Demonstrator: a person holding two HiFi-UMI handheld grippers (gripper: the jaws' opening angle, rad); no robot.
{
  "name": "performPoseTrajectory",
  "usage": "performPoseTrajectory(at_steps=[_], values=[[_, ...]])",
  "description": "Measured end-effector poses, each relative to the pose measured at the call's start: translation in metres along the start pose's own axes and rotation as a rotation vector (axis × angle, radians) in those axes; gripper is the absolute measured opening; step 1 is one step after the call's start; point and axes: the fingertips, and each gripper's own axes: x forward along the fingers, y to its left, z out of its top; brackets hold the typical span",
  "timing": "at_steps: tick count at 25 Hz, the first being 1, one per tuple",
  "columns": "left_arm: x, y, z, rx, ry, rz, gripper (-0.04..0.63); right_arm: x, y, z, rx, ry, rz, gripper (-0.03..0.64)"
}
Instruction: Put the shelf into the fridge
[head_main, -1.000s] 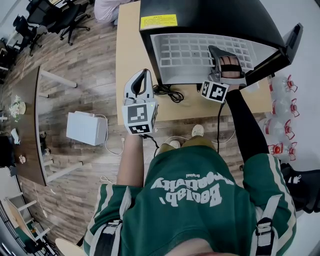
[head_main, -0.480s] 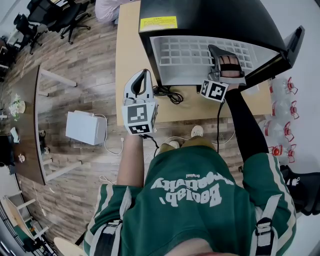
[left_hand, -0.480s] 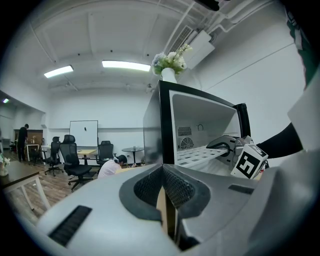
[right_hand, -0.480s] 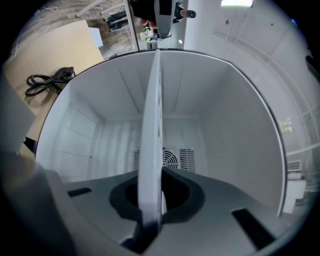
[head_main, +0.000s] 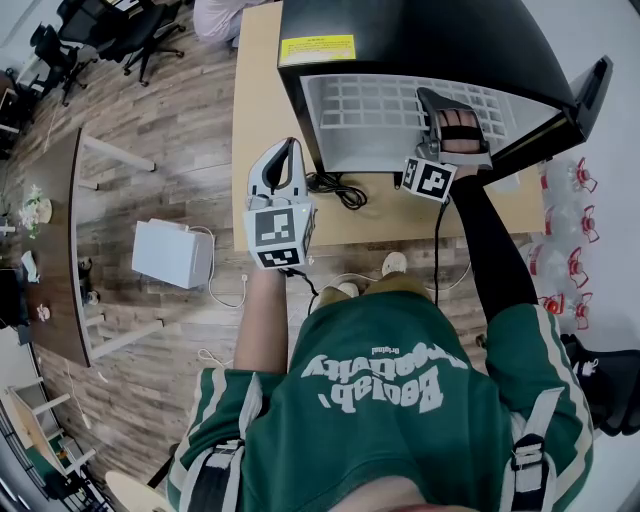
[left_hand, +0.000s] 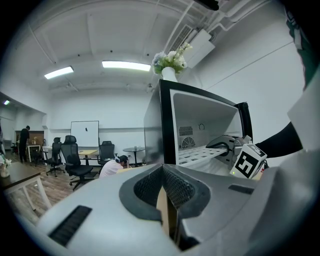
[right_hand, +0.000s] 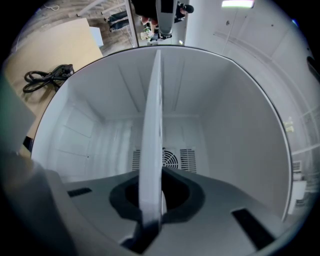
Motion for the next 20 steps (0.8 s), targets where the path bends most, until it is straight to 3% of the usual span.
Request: performPoseTrajectory(at_steps=[20], values=[[0.004, 0.002, -0.001, -0.007, 0.019, 0.019, 0.0, 0.031, 0.0, -0.003, 0.004, 0.007, 0.008, 0.031]])
